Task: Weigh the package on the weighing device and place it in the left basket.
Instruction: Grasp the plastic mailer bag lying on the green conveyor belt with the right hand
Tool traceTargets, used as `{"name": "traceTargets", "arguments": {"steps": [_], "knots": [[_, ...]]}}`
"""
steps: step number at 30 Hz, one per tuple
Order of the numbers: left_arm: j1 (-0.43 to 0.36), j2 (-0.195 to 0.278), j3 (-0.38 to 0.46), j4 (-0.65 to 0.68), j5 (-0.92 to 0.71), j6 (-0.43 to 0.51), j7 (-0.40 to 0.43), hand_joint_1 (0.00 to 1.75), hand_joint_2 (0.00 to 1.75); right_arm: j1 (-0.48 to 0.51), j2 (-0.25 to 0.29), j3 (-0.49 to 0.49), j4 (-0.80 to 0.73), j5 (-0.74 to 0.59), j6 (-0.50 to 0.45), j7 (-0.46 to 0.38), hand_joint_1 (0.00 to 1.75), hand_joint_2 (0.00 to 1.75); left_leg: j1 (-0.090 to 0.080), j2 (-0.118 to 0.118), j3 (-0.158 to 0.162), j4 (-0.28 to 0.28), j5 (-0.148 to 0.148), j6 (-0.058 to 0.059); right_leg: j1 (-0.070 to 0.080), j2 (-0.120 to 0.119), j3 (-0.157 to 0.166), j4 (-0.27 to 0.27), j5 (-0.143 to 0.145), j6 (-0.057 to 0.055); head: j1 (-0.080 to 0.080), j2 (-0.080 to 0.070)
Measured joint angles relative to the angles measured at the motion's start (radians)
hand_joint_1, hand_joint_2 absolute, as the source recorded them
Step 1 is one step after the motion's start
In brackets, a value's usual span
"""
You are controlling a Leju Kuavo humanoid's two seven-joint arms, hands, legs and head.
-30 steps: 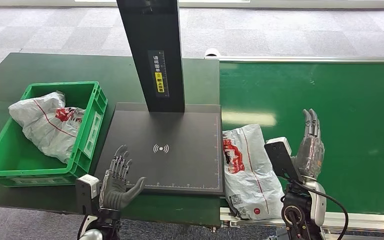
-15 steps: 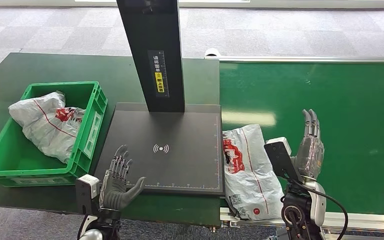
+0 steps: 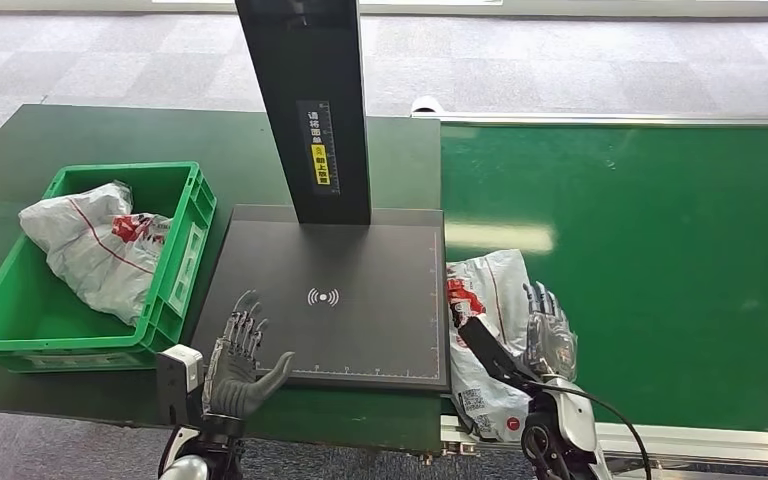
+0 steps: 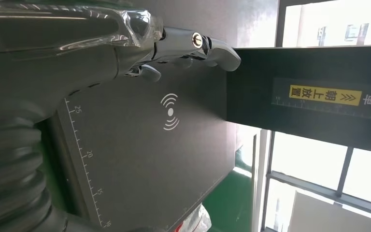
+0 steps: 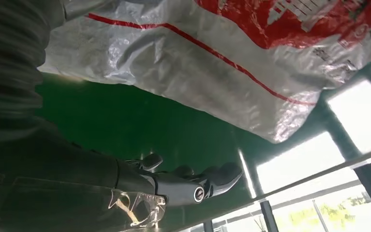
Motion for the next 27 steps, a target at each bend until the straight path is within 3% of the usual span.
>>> {"name": "traceTargets", "arguments": {"steps": [27], "knots": [[-0.006,0.000,-0.004,0.007,0.002,0.001,0.000,0.00,1.75,-0.009,0.002,0.001,0.086,-0.003,0.012,0.005,0.00,1.75,0.000,0.000,0.000,0.000,0.000,0.000,0.000,0.000,0.000,0.000,0.000,0.000,0.000,0.000]]}}
